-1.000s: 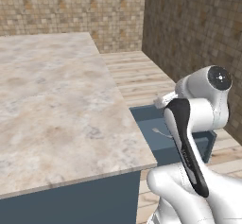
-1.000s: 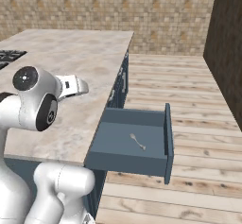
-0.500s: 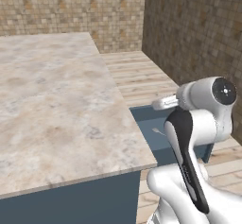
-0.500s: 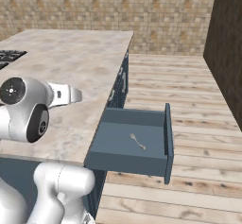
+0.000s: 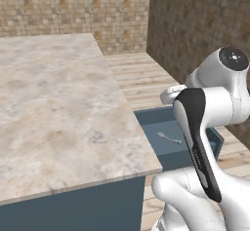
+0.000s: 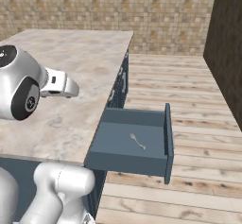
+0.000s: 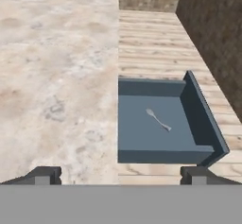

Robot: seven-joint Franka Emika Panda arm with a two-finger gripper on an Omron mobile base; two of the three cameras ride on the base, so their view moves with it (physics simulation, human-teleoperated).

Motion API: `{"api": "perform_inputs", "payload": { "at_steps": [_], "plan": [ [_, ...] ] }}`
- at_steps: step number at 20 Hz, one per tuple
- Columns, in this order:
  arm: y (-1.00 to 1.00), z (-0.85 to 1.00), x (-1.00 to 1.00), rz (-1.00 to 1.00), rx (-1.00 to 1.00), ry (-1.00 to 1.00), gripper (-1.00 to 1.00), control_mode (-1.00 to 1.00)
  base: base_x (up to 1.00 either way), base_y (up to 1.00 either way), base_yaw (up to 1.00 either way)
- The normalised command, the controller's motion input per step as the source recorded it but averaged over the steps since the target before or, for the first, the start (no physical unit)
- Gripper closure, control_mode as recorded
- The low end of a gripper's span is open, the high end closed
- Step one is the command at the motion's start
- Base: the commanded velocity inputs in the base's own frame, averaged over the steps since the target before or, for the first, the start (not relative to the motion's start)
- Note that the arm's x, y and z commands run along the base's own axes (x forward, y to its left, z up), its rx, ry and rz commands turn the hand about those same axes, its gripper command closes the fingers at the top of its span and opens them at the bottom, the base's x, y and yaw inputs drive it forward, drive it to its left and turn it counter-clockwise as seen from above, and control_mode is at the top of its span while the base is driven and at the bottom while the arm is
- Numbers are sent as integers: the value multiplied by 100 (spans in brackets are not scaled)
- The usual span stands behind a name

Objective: Organize the utensils by type. Pick up the wooden spoons from the counter and place them in the open cabinet. Then pick up the metallic utensils from the counter and place them in the open drawer.

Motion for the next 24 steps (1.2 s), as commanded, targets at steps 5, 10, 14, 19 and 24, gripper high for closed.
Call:
{"api": "perform_inputs", "payload": {
  "at_steps": [5,10,14,19,24],
  "plan": [
    [0,-6,-23,0,0,10,-100,-100,0,0,0],
    [0,-35,-39,0,0,0,-100,-100,0,0,0],
    [0,-31,-45,0,0,0,-100,-100,0,0,0],
    [0,-12,-15,0,0,0,-100,100,-28,0,0],
    [0,0,0,0,0,0,-100,100,-55,0,2]
  ]
}}
